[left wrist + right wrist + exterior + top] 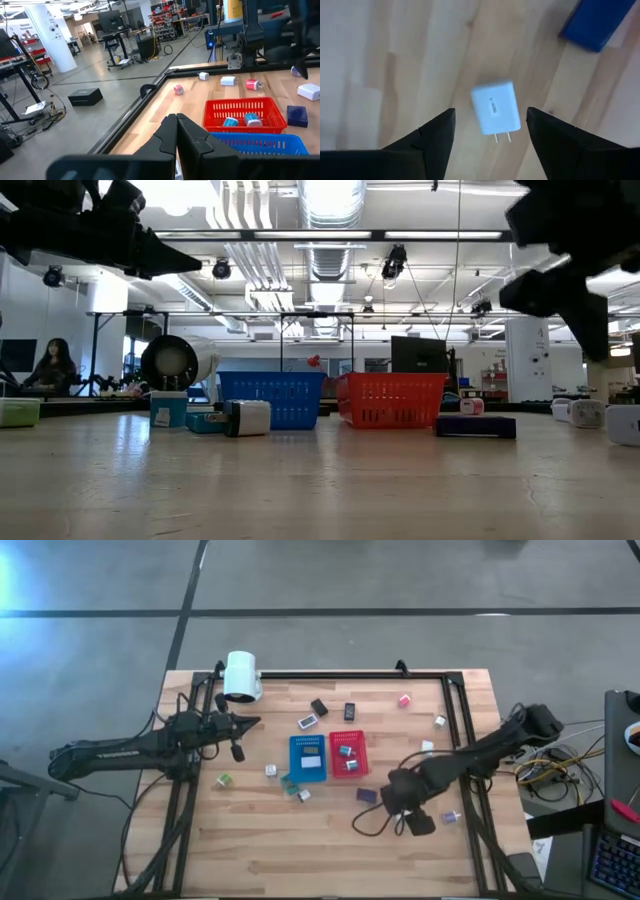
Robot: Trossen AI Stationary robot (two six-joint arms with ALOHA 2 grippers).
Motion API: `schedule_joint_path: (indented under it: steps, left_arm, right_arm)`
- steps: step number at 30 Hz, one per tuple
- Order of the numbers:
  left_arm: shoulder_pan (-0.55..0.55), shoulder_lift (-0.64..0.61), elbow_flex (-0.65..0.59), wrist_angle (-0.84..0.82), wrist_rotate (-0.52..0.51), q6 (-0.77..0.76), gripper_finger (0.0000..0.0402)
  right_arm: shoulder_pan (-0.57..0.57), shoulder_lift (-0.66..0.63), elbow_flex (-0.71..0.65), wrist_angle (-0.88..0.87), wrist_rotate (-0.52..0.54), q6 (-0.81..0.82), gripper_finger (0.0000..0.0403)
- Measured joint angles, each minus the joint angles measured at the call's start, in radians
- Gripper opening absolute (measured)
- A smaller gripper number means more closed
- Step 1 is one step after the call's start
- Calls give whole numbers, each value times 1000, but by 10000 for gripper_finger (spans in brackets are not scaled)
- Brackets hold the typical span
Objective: Pick & Place Office items
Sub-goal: Put the bottom white adaptor into the red bin
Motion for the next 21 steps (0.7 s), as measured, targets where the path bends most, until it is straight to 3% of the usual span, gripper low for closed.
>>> schedule_joint_path:
  steps: [12, 21]
  left_arm:
    - [1, 0, 0, 6, 0, 0, 11]
    - [1, 0, 0, 6, 0, 0, 11]
  right_arm:
    - [39, 214, 0, 29, 15, -28, 286]
    - [46, 229, 0, 41, 53, -46, 254]
